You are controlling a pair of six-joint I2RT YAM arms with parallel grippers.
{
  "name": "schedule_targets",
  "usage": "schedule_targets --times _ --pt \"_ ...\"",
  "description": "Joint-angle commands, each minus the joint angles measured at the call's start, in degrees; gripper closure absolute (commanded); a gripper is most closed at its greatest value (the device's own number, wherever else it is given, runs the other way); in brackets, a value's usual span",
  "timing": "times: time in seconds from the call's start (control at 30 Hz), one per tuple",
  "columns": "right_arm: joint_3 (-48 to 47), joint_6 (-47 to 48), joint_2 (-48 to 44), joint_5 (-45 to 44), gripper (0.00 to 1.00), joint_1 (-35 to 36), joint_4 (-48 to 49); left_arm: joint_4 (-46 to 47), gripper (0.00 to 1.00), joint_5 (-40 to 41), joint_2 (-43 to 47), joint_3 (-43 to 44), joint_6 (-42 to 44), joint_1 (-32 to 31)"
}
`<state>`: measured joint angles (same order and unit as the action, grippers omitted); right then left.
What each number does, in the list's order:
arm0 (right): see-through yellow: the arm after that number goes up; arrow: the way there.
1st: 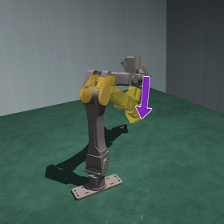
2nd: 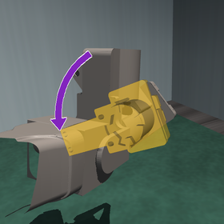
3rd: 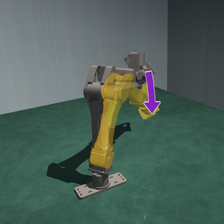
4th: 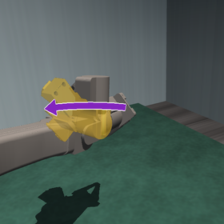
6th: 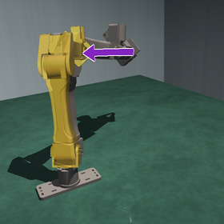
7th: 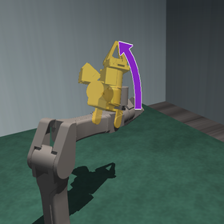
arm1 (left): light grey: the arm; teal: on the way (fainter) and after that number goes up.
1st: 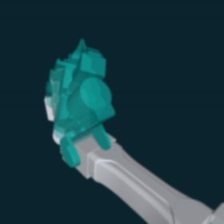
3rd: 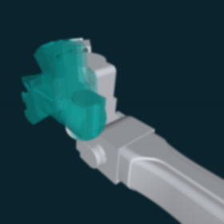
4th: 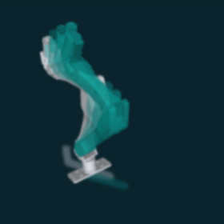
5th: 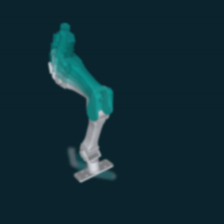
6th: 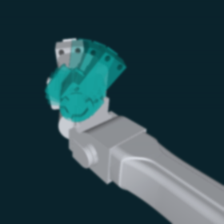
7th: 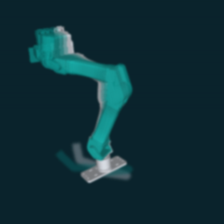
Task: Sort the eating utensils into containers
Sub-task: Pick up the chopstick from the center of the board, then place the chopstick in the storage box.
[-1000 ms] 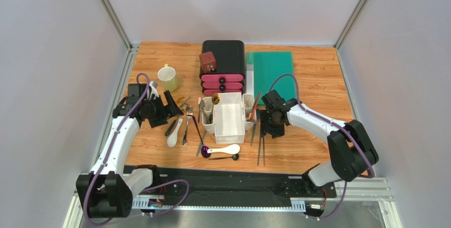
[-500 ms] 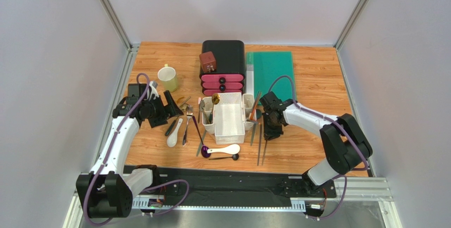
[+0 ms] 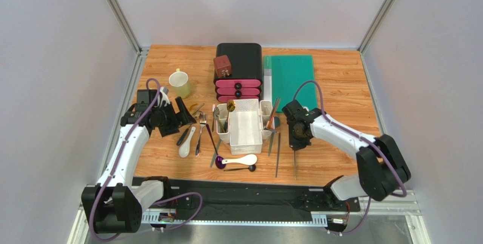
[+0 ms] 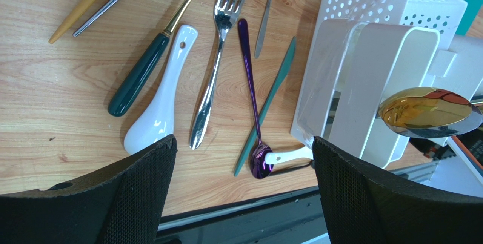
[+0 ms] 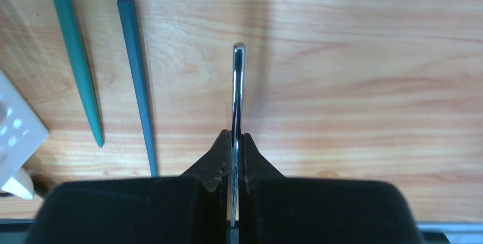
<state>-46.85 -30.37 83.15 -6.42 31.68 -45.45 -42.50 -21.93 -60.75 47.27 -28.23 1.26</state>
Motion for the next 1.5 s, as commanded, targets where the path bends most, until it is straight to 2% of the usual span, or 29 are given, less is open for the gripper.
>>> schedule_targets --times 0.0,0.27,0.43,0.83,1.0,1.07,1.17,1.27,1.47 --pt "-4.47 0.66 -8.96 -6.24 1.0 -0.3 -5.78 0.66 0.06 0.05 0.28 0.02 -0.34 -0.29" --pt "-21.15 2.16 -13.63 -7.3 1.0 -0.22 -8.52 0.93 0.06 -0.48 0.37 -0.07 -0.25 -0.29" --pt "-26.0 2.25 -16.18 -5.8 1.0 0.13 -2.89 0.93 0.06 -0.48 0.72 -0.07 -0.25 -0.29" --pt "-35.15 7.95 -15.74 -5.18 1.0 3.03 6.86 0.84 0.06 -0.57 0.72 -0.16 -0.25 -0.2" --pt "-33.75 9.01 -14.87 -5.01 1.0 4.26 12.3 0.93 0.06 -0.57 0.63 -0.07 -0.34 -0.29" --pt "-30.08 9.63 -15.56 -6.15 1.0 5.49 15.03 0.93 0.06 -0.57 0.55 -0.07 -0.34 -0.2" --pt "-22.53 10.24 -16.97 -7.29 1.0 6.81 26.85 1.1 0.06 -0.48 0.46 -0.16 -0.34 -0.2" --pt "-18.46 10.86 -16.36 -7.3 1.0 7.51 33.47 1.02 0.06 -1.0 -0.15 -0.07 -0.16 -0.29" --pt "-14.77 12.26 -14.86 -9.14 1.0 9.36 36.75 0.93 0.06 -1.27 -0.77 0.02 0.02 -0.29"
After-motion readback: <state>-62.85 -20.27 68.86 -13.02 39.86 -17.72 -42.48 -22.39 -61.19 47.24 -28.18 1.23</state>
